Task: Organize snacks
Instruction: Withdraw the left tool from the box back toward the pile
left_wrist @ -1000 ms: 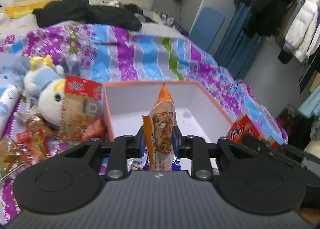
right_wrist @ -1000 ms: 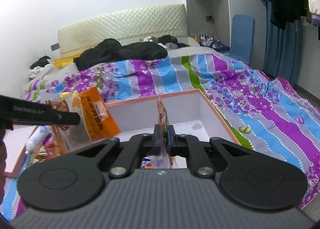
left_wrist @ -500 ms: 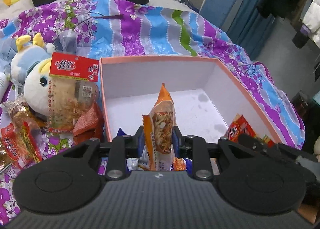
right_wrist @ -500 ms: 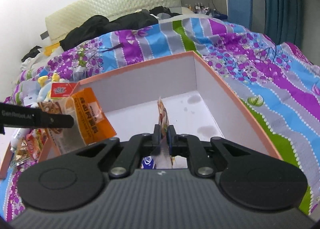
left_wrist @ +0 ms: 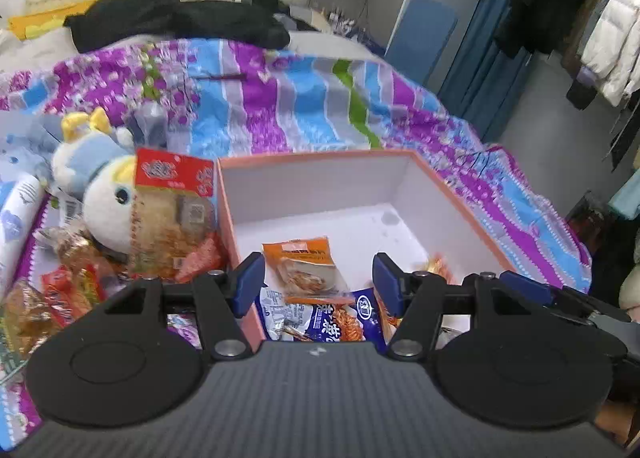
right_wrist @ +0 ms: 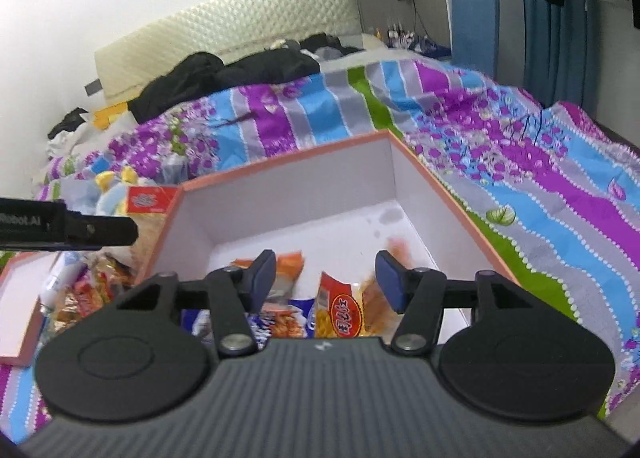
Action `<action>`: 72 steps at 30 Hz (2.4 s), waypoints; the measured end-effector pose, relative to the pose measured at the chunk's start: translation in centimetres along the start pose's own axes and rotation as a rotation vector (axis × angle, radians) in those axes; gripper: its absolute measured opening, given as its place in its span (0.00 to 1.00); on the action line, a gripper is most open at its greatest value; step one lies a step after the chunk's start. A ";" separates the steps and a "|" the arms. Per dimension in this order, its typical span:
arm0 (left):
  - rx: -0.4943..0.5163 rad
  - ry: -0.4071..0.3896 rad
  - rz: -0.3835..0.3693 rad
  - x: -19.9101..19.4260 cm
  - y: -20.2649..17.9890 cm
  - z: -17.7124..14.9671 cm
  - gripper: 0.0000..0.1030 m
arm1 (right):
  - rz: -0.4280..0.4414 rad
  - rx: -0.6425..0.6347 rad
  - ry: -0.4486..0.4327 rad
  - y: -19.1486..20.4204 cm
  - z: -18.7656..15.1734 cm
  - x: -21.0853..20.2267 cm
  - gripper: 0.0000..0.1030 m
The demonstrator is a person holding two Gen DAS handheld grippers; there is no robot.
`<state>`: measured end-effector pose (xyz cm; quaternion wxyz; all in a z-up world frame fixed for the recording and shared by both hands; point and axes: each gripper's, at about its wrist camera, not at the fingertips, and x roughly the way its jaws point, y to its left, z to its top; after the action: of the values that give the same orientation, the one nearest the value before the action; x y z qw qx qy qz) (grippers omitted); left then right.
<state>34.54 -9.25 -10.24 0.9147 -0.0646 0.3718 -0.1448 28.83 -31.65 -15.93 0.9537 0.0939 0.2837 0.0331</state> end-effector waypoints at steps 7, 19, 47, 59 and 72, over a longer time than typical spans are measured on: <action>0.026 -0.060 -0.004 -6.8 -0.6 -1.6 0.64 | 0.037 -0.012 -0.053 2.6 0.5 -4.6 0.57; 0.070 -0.123 -0.004 -15.0 -0.8 -5.1 0.64 | 0.084 -0.020 -0.094 5.3 -1.9 -12.6 0.56; -0.063 -0.124 0.067 -24.6 4.1 -15.6 0.64 | 0.188 -0.112 -0.055 12.2 -8.3 -18.1 0.56; -0.141 -0.089 0.105 -23.9 7.5 -18.8 0.64 | 0.226 -0.177 -0.013 14.5 -10.5 -17.4 0.67; -0.163 -0.074 0.214 -20.3 10.4 -16.9 0.71 | 0.295 -0.206 0.035 15.2 -11.0 -12.7 0.75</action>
<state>11.18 6.84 -11.27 0.9297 -0.1039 0.3531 -0.0130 12.04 -16.43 -15.20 0.9380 0.0357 0.2785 0.2033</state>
